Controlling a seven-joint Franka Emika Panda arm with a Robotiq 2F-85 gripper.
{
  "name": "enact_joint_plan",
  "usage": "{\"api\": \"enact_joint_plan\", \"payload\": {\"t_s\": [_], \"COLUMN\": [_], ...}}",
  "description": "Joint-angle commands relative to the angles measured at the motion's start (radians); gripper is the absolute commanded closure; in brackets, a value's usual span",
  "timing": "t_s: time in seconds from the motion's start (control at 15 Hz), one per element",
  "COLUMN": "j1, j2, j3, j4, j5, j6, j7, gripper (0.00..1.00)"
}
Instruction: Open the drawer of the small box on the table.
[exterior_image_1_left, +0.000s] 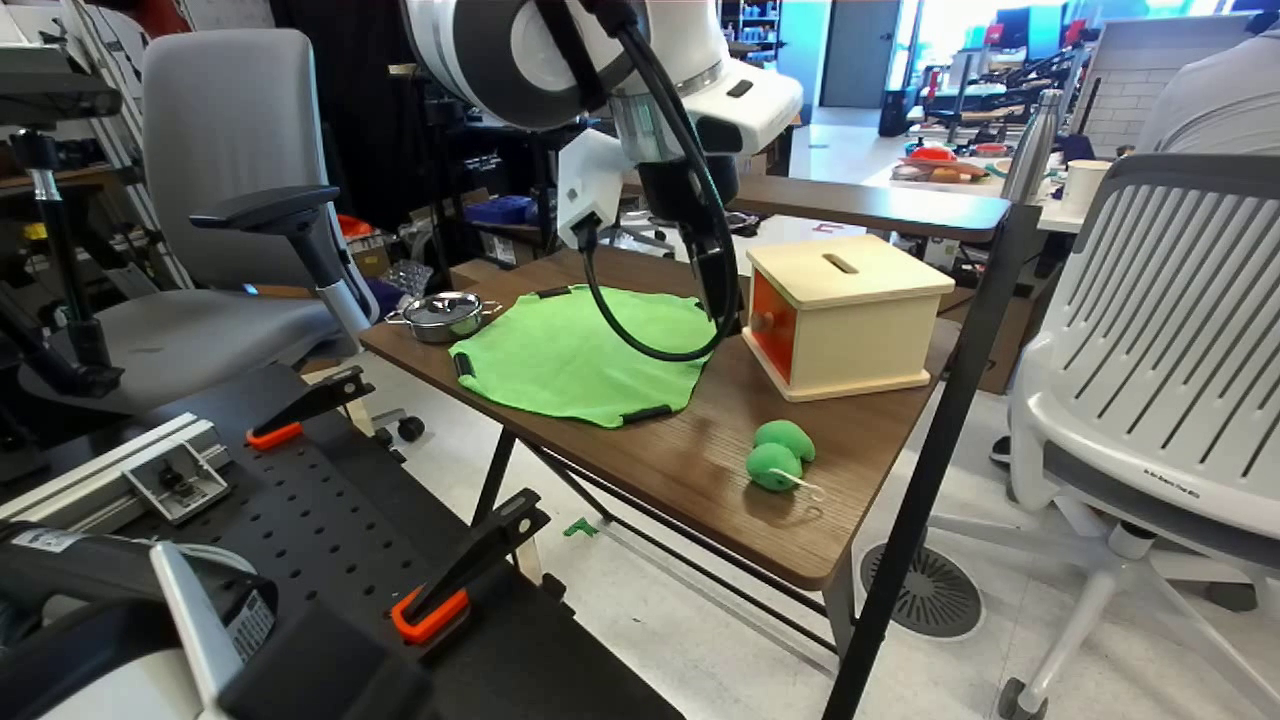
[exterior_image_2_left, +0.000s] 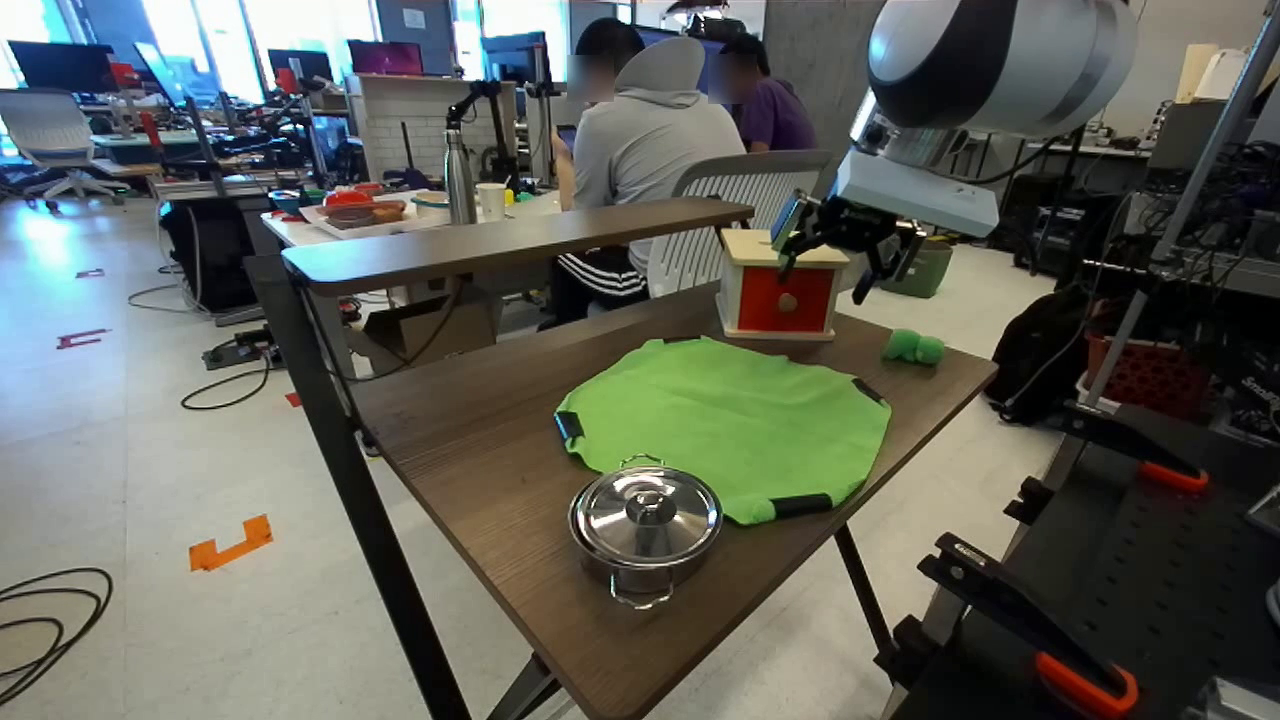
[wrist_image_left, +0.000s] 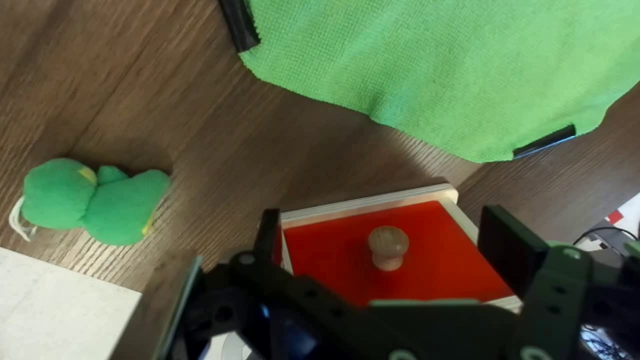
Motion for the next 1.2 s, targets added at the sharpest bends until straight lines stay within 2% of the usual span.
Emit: {"api": "enact_joint_plan", "payload": {"t_s": [0.0,0.4,0.93,1.0,1.07,1.13], "j1": [0.05,0.119,0.173,0.184,0.201,0.207], "j2": [0.06,0.123,0.159,0.162,0.168,0.169], "j3": [-0.053,-0.126,-0.182,-0.192,-0.211,-0.216], "j4": [0.077,0.141,0.19,0.193,0.194,0.196], "j5": [0.012,-0.003,-0.007,-0.011,-0.02,-0.022], "j6": [-0.046,-0.085,-0.09,-0.088,-0.074,-0.077], "j7": [0.003,0.032,0.076,0.08,0.085,0.085], "gripper": [0.0,0.0,0.0,0.25,0.26,0.35]}}
